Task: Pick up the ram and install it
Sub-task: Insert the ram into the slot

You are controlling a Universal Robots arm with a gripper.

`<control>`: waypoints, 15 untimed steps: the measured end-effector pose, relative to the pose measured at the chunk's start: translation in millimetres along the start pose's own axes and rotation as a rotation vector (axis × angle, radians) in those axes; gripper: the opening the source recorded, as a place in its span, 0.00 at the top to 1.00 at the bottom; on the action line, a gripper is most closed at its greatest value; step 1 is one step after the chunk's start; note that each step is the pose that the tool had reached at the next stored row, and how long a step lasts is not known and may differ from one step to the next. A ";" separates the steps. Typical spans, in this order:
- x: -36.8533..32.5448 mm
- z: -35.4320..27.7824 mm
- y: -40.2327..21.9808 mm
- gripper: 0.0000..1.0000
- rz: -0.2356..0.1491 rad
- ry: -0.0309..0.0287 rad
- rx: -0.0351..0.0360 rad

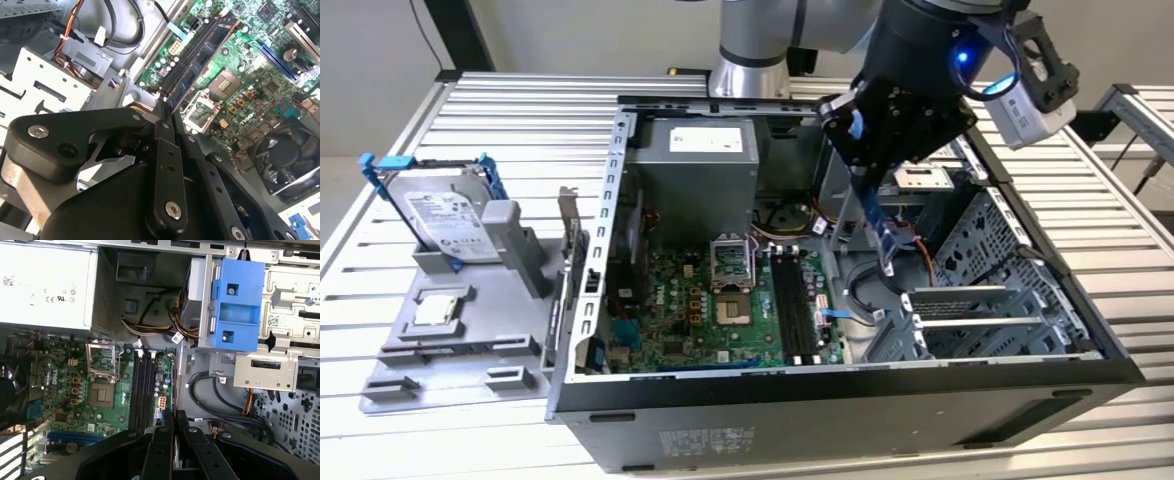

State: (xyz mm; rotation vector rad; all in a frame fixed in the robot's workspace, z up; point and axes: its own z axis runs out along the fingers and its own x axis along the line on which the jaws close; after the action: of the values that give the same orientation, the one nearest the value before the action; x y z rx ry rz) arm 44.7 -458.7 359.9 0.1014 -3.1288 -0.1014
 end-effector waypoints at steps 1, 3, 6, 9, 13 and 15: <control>0.0 1.3 -0.1 1.00 0.000 -0.0001 -0.0001; 0.0 4.0 -0.3 1.00 0.001 -0.0001 -0.0001; 0.0 8.1 -0.5 1.00 0.002 -0.0002 -0.0002; -0.1 11.8 -0.8 1.00 0.002 -0.0002 -0.0001; -0.1 17.1 -1.1 1.00 0.002 -0.0022 0.0000; -0.2 25.6 -1.7 1.00 0.003 -0.0028 0.0001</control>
State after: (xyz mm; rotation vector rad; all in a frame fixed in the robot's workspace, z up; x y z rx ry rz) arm 44.7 -458.7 334.3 0.0966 -3.1317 -0.1015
